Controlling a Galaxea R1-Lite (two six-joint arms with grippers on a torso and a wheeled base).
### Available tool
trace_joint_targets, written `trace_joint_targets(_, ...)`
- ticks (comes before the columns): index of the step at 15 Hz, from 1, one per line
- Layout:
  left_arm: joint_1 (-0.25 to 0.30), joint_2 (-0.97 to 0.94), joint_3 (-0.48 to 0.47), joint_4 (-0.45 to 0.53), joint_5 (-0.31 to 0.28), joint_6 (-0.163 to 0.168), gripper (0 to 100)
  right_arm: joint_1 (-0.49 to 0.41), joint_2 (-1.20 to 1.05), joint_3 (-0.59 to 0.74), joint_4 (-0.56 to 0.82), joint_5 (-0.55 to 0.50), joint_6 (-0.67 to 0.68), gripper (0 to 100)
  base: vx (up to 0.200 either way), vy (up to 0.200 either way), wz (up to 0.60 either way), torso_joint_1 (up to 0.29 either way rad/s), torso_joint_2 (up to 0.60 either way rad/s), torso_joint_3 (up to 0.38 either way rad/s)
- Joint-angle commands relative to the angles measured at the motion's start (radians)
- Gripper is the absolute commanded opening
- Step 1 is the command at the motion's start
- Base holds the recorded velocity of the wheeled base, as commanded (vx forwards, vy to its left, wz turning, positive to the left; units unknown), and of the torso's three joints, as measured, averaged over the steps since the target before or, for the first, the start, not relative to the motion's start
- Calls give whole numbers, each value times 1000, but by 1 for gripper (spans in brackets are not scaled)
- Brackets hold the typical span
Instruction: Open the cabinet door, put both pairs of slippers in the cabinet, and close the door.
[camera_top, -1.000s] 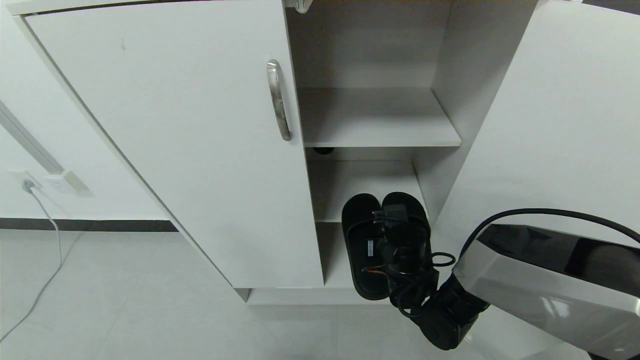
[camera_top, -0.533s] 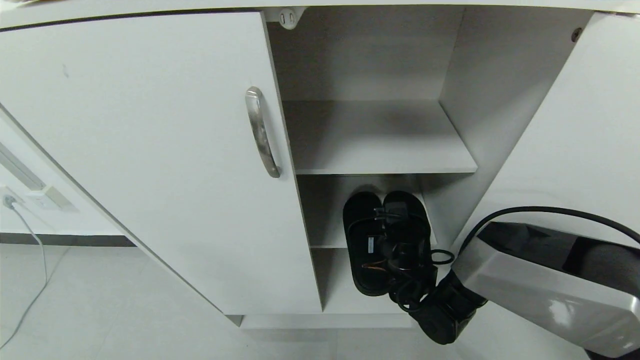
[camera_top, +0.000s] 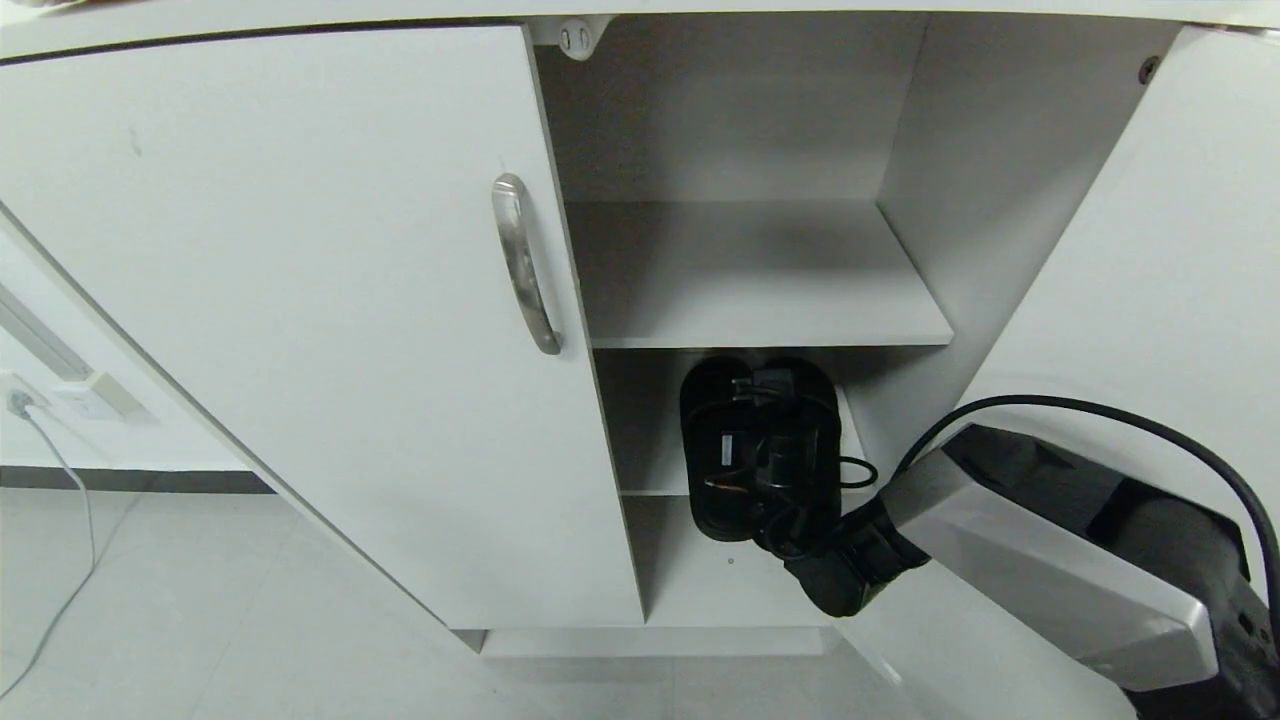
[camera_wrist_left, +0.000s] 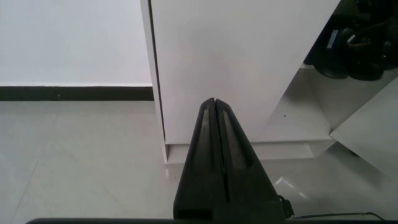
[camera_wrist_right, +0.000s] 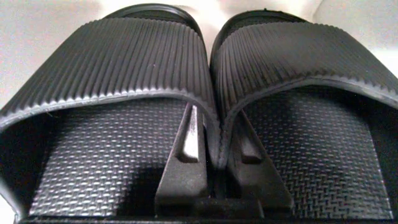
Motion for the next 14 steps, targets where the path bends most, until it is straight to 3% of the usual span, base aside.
trace_joint_targets(1,0,1,0,0,0,-1,0,-30,73,-138,56,2,-2,0,0,0,0,0,0,0)
trace_joint_targets(7,0,1,0,0,2,-2,0,-50,75,-303,201,7,-2,0,0,0,0,0,0,0)
trace_joint_targets(14,0,1,0,0,2,-2,0,-66,96,-378,264,24,-4,0,0,0,0,0,0,0)
